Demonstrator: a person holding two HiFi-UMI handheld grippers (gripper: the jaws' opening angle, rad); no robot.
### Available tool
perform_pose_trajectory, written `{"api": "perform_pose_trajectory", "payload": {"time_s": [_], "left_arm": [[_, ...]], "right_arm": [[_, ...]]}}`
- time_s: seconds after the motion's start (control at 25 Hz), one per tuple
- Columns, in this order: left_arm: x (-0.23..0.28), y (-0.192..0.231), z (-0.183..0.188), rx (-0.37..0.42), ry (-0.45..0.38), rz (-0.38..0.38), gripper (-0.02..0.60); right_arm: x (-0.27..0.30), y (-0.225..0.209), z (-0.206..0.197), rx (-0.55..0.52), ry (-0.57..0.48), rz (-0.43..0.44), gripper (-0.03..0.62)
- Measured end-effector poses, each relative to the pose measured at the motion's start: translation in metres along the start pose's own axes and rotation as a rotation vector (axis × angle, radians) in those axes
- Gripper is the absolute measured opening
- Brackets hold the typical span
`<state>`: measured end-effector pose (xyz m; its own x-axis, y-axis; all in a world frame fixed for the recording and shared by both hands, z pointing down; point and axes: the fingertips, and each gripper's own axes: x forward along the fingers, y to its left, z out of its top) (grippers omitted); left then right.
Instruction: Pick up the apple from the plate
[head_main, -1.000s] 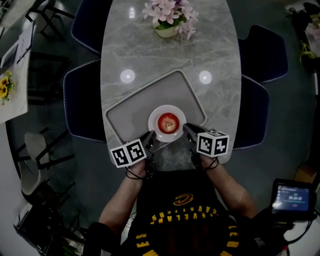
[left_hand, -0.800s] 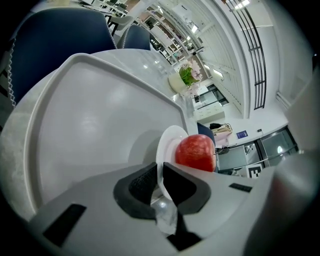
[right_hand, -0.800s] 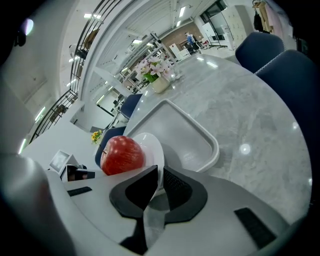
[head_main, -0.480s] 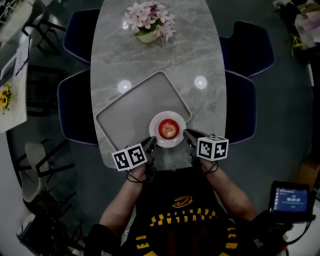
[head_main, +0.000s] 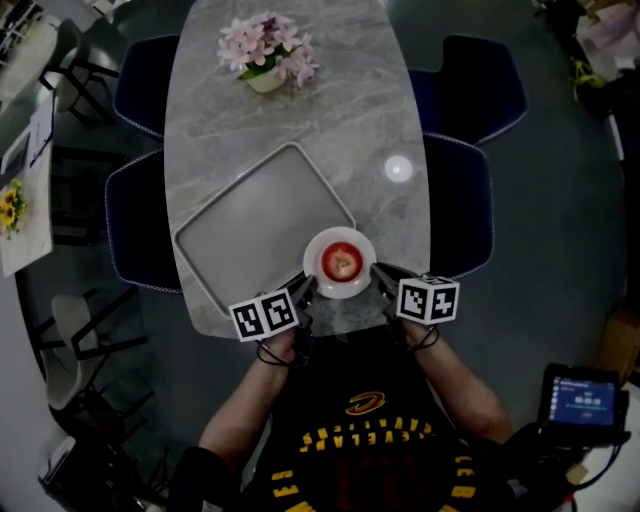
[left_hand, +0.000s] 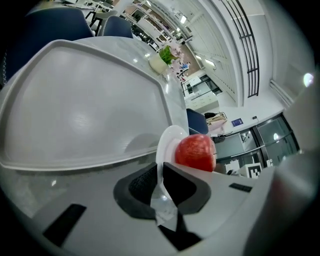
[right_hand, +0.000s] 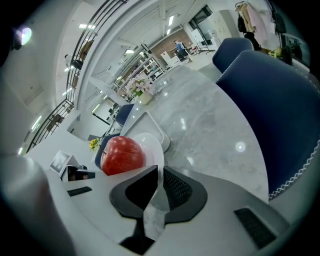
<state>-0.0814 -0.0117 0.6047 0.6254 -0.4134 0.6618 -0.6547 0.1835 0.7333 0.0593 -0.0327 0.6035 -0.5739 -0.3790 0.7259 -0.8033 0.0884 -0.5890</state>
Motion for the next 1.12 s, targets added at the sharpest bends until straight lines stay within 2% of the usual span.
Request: {"api": "perform_pose_trajectory", "payload": {"time_s": [0.64, 0.84, 1.12], "left_arm": [[0.058, -0.058, -0.047, 0.058, 0.035, 0.002, 0.041], [0.077, -0.064, -0.055, 0.069, 0.043, 0.017, 0.041], [0.104, -0.059, -0.053, 0.044, 0.031, 0.030, 0.041]], "right_arm": [[-0.060, -0.076, 0.002, 0.030, -0.035, -0.023, 0.043], [-0.064, -0.096, 0.004, 0.043, -0.035, -0.032, 0.041], [-0.053, -0.120, 0.011, 0.047, -0.033, -0.060, 0.041]]}}
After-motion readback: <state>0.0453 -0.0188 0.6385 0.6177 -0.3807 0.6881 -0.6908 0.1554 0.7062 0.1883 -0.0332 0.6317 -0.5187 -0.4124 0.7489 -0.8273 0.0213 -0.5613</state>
